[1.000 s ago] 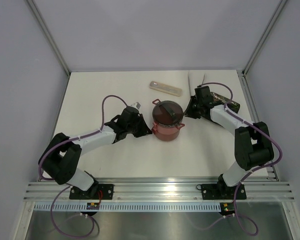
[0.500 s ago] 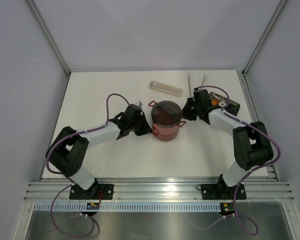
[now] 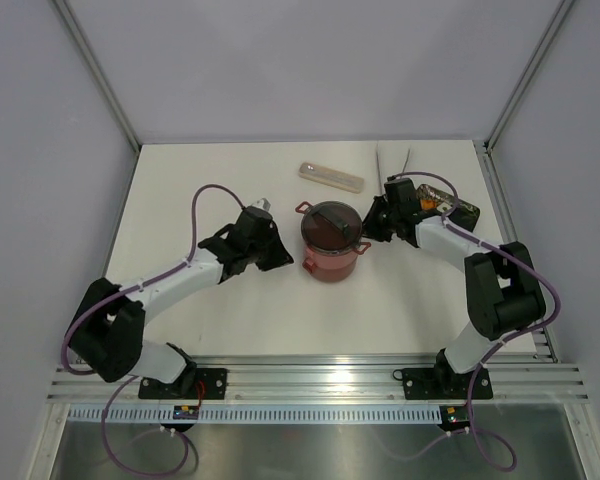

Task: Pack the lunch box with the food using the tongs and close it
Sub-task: Close the fastener on the packing box.

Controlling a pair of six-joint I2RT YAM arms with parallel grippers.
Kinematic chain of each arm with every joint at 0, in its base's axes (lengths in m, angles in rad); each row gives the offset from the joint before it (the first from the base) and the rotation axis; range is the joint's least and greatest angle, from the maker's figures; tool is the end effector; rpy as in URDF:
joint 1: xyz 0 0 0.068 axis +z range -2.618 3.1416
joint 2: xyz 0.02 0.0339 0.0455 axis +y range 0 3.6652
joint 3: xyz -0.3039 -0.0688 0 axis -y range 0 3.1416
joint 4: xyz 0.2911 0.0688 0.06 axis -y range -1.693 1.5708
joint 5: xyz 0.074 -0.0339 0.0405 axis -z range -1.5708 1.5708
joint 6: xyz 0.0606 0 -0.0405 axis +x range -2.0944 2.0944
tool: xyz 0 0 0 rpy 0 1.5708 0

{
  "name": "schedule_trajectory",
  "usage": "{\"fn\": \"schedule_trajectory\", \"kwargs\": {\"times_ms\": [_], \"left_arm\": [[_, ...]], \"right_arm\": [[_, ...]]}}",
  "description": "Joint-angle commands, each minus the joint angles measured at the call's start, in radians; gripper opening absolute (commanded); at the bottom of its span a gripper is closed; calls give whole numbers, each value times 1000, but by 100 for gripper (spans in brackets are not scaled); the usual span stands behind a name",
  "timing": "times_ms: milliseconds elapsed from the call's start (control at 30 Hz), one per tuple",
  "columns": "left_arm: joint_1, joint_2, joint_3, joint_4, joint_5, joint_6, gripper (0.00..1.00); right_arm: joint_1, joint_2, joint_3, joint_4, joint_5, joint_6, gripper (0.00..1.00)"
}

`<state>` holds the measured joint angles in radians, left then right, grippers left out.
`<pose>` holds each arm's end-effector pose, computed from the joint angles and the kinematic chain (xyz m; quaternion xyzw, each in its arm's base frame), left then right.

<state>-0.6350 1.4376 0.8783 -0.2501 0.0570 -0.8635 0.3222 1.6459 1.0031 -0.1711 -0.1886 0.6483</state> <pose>0.2805 -0.2110 0.2137 -0.0953 0.9232 -0.2723 0.2539 0.3791 0.1385 0.1930 0.1158 0.9185 0.2490 0.2846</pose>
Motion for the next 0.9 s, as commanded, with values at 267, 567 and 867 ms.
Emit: {"fn": "schedule_trajectory", "kwargs": {"times_ms": [267,567,867], "left_arm": [[-45,-129,-58,41,72,-3,0],[-54,-22,-29,130,176,-16,0],[-55,69,7,179,168,-12,0]], "right_arm": [[18,72,120,-2,-14,-29,17],[18,35,83,-1,-37,-12,17],[20,3,45,-1,-63,-13,16]]}}
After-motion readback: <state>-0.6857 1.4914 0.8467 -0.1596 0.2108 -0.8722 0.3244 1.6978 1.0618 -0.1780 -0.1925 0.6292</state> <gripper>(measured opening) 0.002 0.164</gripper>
